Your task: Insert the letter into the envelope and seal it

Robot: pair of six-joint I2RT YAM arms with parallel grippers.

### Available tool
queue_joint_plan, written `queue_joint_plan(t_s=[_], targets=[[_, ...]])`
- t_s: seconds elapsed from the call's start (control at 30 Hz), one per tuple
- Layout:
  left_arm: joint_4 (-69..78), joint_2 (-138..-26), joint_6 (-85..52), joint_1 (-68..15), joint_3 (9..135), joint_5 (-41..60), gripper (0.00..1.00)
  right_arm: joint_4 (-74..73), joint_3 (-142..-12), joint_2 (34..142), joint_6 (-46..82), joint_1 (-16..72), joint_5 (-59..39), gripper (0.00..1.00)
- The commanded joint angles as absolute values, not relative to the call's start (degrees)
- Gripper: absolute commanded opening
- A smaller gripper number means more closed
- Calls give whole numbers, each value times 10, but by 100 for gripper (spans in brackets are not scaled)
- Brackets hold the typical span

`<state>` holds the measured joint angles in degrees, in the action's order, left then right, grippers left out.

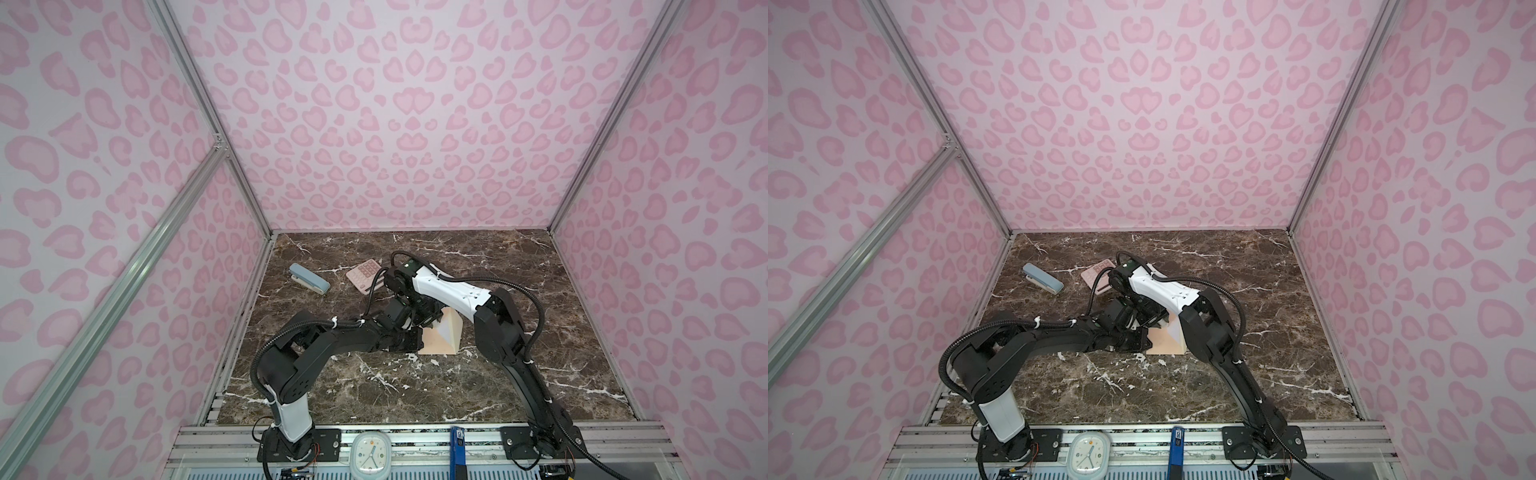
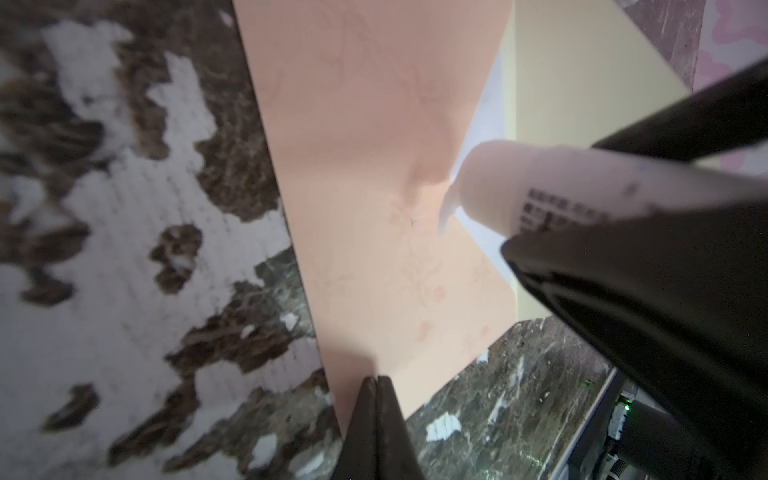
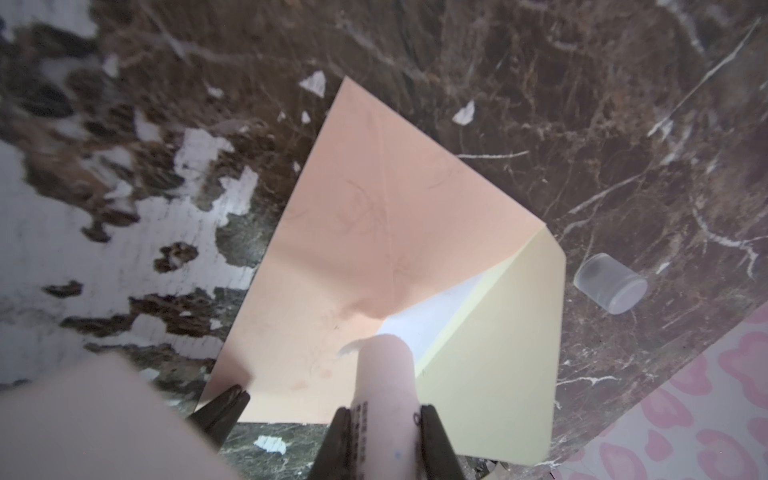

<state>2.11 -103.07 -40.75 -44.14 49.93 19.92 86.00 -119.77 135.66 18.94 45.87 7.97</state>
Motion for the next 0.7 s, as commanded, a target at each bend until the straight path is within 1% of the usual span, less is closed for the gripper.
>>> queue_joint_plan(t_s=[0.0, 0.2, 0.4, 0.53, 0.67], targets=[[-24, -1038, -389, -441, 498, 164, 4, 838, -1189, 1375, 187, 468, 52, 0], [-21, -1036, -390, -442, 496, 163, 4, 831, -1170, 1381, 188, 462, 56, 0], [-21, -1029, -390, -441, 492, 162, 4, 782, -1127, 1324, 201, 410, 14, 0], [-21, -1032, -390, -441, 495, 165, 4, 769, -1115, 1300, 200, 402, -5, 0], [-22, -1032, -390, -441, 497, 165, 4, 768, -1108, 1299, 205, 401, 5, 0]])
